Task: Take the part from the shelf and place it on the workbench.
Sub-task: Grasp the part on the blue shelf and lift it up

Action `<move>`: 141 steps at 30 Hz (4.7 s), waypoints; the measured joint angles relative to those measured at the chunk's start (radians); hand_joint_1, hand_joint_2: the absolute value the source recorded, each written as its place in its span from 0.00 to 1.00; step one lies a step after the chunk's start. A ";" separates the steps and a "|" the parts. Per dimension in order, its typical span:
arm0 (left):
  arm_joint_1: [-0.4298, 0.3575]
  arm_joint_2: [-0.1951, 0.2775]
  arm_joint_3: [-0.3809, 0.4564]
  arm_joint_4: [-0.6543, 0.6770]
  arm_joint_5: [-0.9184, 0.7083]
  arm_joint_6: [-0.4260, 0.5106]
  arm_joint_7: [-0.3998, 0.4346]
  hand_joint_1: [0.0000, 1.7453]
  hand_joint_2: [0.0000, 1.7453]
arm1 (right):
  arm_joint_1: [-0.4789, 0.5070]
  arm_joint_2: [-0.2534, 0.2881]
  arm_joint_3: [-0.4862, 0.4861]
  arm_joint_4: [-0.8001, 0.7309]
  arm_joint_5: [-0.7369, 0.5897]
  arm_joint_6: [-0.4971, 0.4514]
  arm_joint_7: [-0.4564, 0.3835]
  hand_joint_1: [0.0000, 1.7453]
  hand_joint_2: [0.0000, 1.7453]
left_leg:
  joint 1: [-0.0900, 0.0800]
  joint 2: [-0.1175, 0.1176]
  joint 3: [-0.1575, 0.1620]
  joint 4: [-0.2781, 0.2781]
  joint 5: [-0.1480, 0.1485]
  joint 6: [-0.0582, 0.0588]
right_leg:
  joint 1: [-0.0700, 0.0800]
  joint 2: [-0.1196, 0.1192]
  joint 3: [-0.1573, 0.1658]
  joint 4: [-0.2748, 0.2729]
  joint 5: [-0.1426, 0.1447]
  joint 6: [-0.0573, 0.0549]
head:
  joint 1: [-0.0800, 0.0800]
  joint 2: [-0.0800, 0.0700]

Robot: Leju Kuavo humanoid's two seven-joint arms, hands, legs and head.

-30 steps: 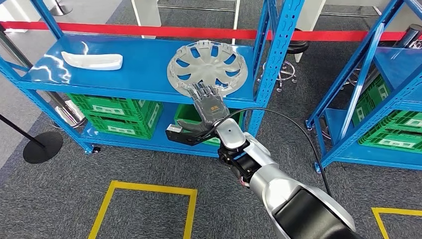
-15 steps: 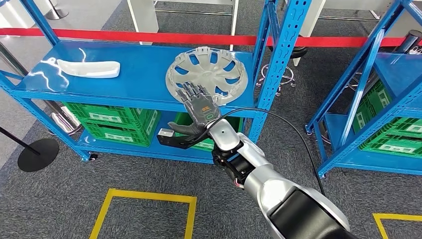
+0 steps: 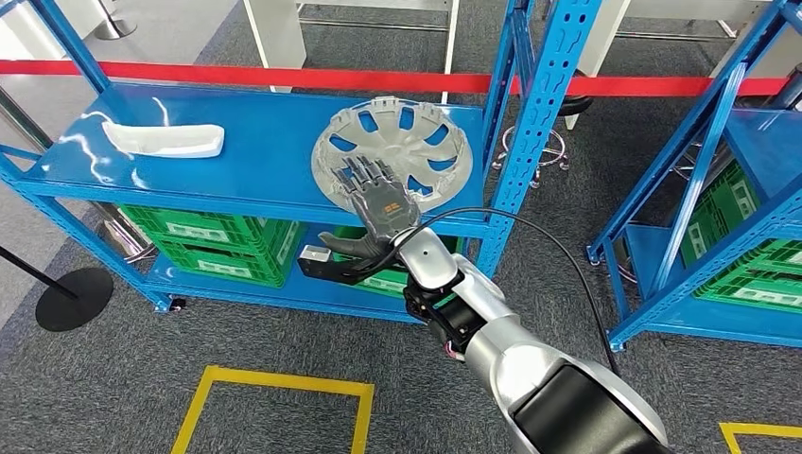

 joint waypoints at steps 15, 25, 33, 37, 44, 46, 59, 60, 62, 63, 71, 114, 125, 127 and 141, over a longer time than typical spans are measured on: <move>-0.002 0.004 -0.002 0.000 0.001 -0.001 0.000 0.00 0.00 | 0.012 0.034 -0.003 -0.003 0.021 -0.015 -0.045 0.00 0.00 | -0.004 0.002 -0.075 0.012 0.069 0.014 | 0.006 0.005 0.073 -0.007 -0.071 0.002 | -0.011 0.000; 0.001 0.001 -0.005 0.000 0.000 -0.001 0.001 0.00 0.00 | 0.028 0.038 -0.003 -0.009 0.030 -0.021 -0.082 0.00 0.00 | 0.002 0.000 -0.029 0.007 0.032 0.029 | -0.010 -0.003 -0.053 0.135 -0.050 0.028 | 0.002 0.000; 0.001 0.001 -0.006 0.000 0.000 -0.001 0.001 0.00 0.00 | 0.034 0.040 0.000 -0.020 0.027 -0.020 -0.098 0.00 0.00 | 0.001 -0.001 -0.025 0.007 0.020 0.007 | 0.000 -0.001 0.000 0.008 -0.010 0.011 | 0.002 0.000; 0.001 0.000 -0.008 0.000 0.000 -0.001 0.001 0.00 0.00 | 0.035 0.041 0.001 -0.028 0.026 -0.019 -0.102 0.00 0.00 | 0.001 0.000 -0.021 0.006 0.023 0.005 | -0.001 0.000 0.007 0.003 -0.010 0.005 | 0.000 0.000; -0.001 0.001 -0.011 0.000 0.004 0.002 0.001 0.00 0.00 | 0.048 0.042 0.088 -0.068 -0.061 -0.006 -0.109 0.00 0.00 | 0.006 0.003 -0.004 -0.015 0.019 -0.002 | 0.007 0.000 0.017 0.000 -0.016 -0.006 | -0.007 0.000; -0.001 0.001 -0.011 0.000 0.004 0.002 0.001 0.00 0.00 | 0.048 0.042 0.099 -0.072 -0.066 -0.005 -0.109 0.00 0.00 | 0.006 0.003 -0.004 -0.015 0.019 -0.004 | 0.007 0.000 0.018 0.000 -0.016 -0.006 | -0.006 0.000; -0.001 0.001 -0.012 0.000 0.004 0.001 0.000 0.00 0.00 | 0.055 0.042 0.142 -0.081 -0.115 0.058 -0.088 0.00 0.00 | 0.000 0.003 -0.004 -0.013 0.019 -0.004 | 0.001 0.000 0.019 -0.001 -0.015 -0.005 | -0.006 0.000; -0.001 0.001 -0.012 0.000 0.004 0.001 0.000 0.00 0.00 | 0.055 0.042 0.149 -0.083 -0.123 0.077 -0.078 0.00 0.00 | 0.000 0.003 -0.004 -0.013 0.019 -0.004 | 0.001 0.000 0.019 -0.001 -0.015 -0.005 | -0.006 0.000; -0.001 0.001 -0.012 0.000 0.005 0.001 -0.002 0.00 0.00 | 0.056 0.042 0.166 -0.087 -0.135 0.111 -0.057 0.00 0.00 | 0.000 0.003 -0.004 -0.013 0.019 -0.004 | 0.001 0.000 0.019 -0.001 -0.015 -0.005 | -0.006 0.000; -0.002 0.000 -0.012 0.000 0.006 0.002 -0.003 0.00 0.00 | 0.057 0.042 0.177 -0.089 -0.141 0.128 -0.044 0.00 0.00 | 0.000 0.003 -0.004 -0.013 0.019 -0.004 | 0.001 0.000 0.019 -0.001 -0.015 -0.005 | -0.006 0.000; -0.003 -0.007 -0.011 0.000 0.023 0.005 -0.018 0.00 0.00 | 0.059 0.042 0.241 -0.093 -0.190 0.174 0.034 0.00 0.00 | 0.001 0.003 -0.004 -0.013 0.019 -0.004 | 0.001 0.000 0.019 -0.001 -0.015 -0.005 | -0.006 0.000; 0.008 -0.047 0.032 0.000 0.071 0.027 -0.024 0.00 0.00 | 0.028 0.039 0.305 -0.016 -0.311 0.136 0.246 0.00 0.00 | 0.000 0.003 -0.004 -0.013 0.019 -0.004 | 0.001 0.000 0.019 -0.001 -0.015 -0.005 | -0.006 0.000; 0.008 -0.055 0.037 0.000 0.090 0.039 -0.042 0.00 0.00 | 0.029 0.041 0.324 -0.014 -0.309 0.210 0.256 0.00 0.00 | 0.000 0.003 -0.004 -0.013 0.019 -0.004 | 0.001 0.000 0.019 -0.001 -0.015 -0.005 | -0.006 0.000; 0.008 -0.058 0.041 0.000 0.094 0.039 -0.037 0.00 0.00 | 0.029 0.041 0.326 -0.014 -0.311 0.214 0.271 0.00 0.00 | 0.000 0.003 -0.004 -0.013 0.019 -0.004 | 0.001 0.000 0.019 -0.001 -0.015 -0.005 | -0.006 0.000; 0.008 -0.066 0.048 0.000 0.106 0.038 -0.023 0.00 0.00 | 0.026 0.040 0.328 -0.013 -0.364 0.183 0.384 0.00 0.00 | 0.000 0.003 -0.004 -0.013 0.018 -0.004 | 0.001 0.000 0.019 -0.001 -0.015 -0.005 | -0.006 0.000</move>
